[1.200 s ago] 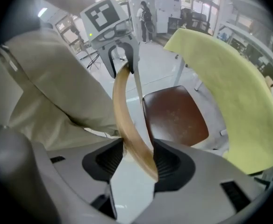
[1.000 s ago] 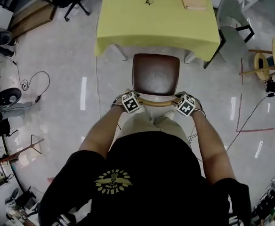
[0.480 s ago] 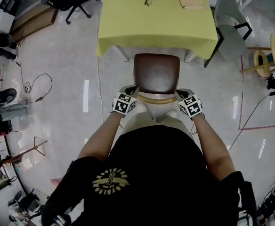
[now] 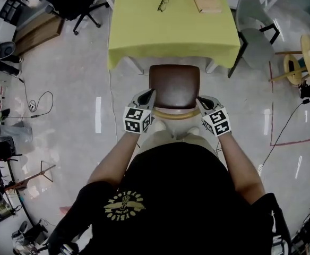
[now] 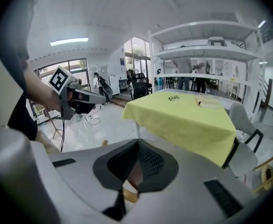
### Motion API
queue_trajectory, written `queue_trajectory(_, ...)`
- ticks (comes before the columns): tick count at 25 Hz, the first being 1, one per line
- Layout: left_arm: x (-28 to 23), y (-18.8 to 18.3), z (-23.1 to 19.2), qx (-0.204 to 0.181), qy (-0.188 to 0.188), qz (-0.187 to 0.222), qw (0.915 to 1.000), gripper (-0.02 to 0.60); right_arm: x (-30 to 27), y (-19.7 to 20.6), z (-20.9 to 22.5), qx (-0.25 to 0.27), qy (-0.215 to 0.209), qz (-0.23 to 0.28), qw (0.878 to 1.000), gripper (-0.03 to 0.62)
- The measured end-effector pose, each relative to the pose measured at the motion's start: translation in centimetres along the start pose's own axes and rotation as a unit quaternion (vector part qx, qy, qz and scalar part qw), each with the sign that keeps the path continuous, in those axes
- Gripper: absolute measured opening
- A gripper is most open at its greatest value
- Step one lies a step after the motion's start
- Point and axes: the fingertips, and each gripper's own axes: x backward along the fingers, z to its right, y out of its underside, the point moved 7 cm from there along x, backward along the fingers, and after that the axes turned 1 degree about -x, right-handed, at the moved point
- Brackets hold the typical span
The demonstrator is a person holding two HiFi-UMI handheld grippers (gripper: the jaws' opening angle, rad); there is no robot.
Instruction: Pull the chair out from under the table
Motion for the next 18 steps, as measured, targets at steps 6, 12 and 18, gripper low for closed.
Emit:
queue_trajectory(6,1.5,-4.8,1.5,-0.020,-0.004,0.064,0.9977,0.009,3.2,-4.7,0.9,-0.005,0.009,0.070,0.998,0.011)
queue_trajectory(12,3.3,-9.6,2.0,-0.027,-0.025,0.118,0.9923,0.009,5.8,-9.4,1.6,0.021,0.012,0.121,0.992,0.011)
queue_trajectory(18,4.5,-13.4,3.5,-0.044,-0.033,0.148,0.9874,0.009,8.3,-12.8,2.5,0.016,0.009,0.167,0.986,0.011)
